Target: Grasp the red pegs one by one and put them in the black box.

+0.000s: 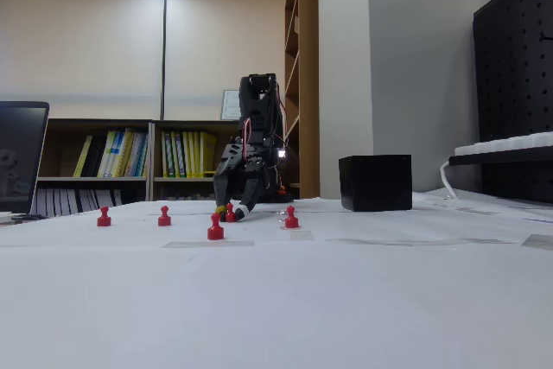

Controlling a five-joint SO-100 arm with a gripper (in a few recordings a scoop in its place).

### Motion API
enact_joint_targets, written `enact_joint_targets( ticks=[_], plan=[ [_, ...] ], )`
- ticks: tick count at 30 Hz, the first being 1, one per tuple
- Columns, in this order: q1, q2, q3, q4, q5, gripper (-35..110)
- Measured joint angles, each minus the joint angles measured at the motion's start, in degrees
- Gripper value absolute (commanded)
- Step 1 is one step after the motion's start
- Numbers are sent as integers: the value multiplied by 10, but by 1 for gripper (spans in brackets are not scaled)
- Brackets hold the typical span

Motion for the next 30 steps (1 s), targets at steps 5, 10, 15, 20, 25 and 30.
enact_joint_targets(
  ticks=[5,10,15,20,25,30],
  plan=[
    [-46,-93,118,369,-55,0],
    [-148,-124,331,736,-146,0],
    [-287,-134,485,1001,-244,0],
    [-447,-134,551,1066,-330,0],
    [-549,-131,549,1040,-389,0],
    [-576,-80,518,960,-410,0]
  ],
)
